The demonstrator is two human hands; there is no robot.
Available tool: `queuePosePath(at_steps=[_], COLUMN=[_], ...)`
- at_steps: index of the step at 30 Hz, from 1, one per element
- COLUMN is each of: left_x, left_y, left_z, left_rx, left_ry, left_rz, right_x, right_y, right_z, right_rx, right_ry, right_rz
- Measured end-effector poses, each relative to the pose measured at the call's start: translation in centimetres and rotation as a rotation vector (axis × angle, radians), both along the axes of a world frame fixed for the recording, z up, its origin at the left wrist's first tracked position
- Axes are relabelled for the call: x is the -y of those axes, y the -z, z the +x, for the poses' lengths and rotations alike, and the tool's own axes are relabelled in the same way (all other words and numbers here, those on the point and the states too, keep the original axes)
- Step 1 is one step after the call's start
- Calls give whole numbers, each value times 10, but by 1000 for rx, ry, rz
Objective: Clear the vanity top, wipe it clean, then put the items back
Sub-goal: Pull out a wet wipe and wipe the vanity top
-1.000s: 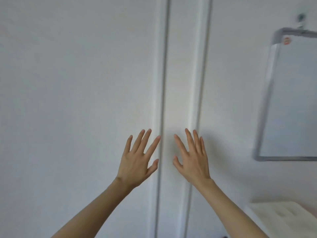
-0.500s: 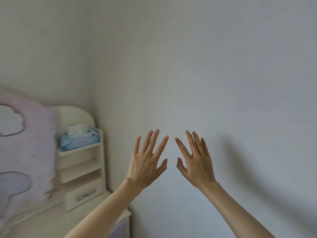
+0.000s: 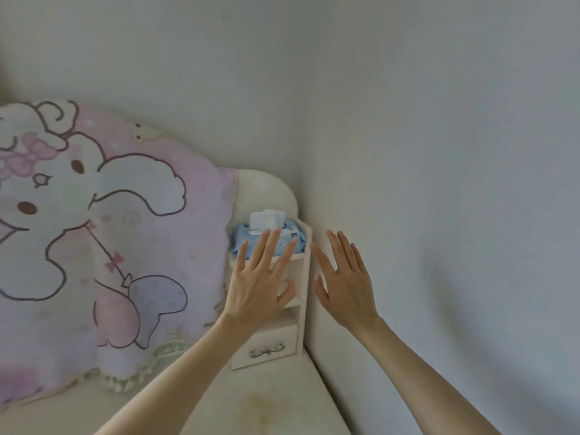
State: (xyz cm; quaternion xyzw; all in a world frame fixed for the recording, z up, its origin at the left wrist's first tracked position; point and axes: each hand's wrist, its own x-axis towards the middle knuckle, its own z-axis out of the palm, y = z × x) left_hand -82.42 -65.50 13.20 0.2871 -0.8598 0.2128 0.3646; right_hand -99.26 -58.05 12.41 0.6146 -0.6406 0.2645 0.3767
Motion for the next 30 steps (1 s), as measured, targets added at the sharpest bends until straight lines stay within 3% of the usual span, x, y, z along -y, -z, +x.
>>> queuePosePath(at_steps=[6,14,23,30], left_x=[91,169,234,251], left_y=[-4,16,41,55], left_z=[-25,-42,-68,-74], left_rx=[-23,-6,97,7], left_ry=[-174,-229,-137,-72], left_rz=[62,98,81,26], right_x=[125,240,284,294], right_y=[-14,-21,-22,-27], right_z=[-38,-53,-74,-75], right_rx=[-35,-316,-366,-414], right_ry=[-164,-339,-236,-69], right_rz=[35,183,207,83])
